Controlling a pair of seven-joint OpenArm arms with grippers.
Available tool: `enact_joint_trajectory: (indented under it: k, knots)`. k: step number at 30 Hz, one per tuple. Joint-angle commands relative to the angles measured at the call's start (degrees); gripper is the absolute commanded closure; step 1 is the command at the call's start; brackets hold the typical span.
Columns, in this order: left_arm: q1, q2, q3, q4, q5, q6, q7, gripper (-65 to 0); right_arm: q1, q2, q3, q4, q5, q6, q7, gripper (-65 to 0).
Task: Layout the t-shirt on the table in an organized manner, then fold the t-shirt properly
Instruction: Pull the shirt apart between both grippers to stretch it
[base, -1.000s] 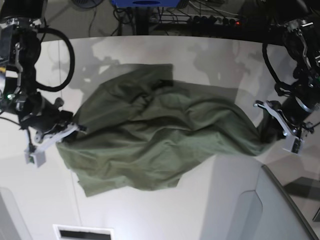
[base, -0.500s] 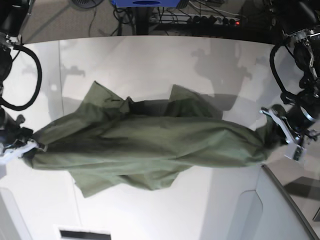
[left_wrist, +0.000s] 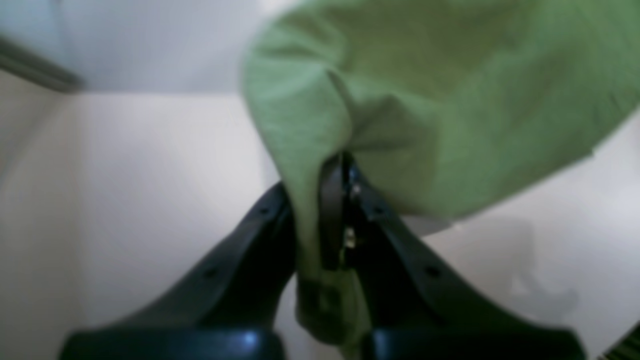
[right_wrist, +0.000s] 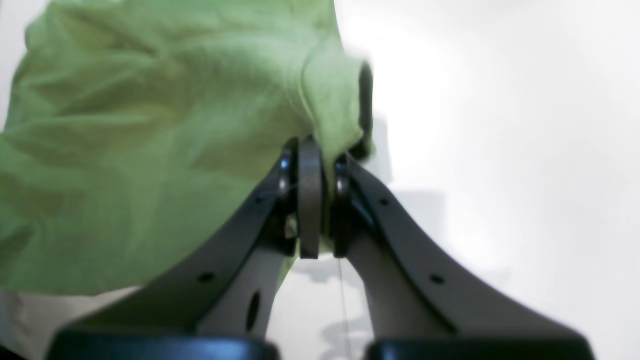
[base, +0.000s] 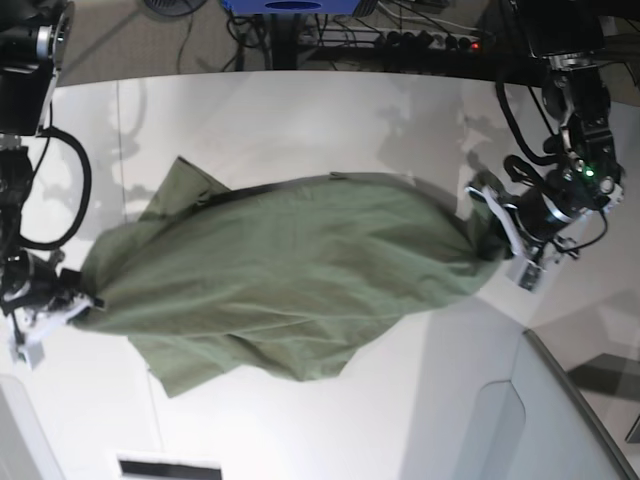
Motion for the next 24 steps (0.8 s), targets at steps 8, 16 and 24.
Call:
enact_joint_trajectory:
  k: [8,16,24]
  knots:
    - [5.5,-2.4,-2.1,11.7,-0.9,0.4,-1.4,0.0,-15.4,-3.1,11.5,23.4,1.5,-2.9,-0.9,0.0]
    - [4.5,-2.6,-2.2,15.3,-0.9,0.4,-1.4,0.0,-16.0,-3.8,12.6,29.2,1.3,-3.1,-1.1,0.0]
    - [-3.1,-1.1,-2.1,13.5,1.1,0.4,4.4,0.0,6.5,1.0,2.8,4.6,1.1,-3.1,0.9,0.0]
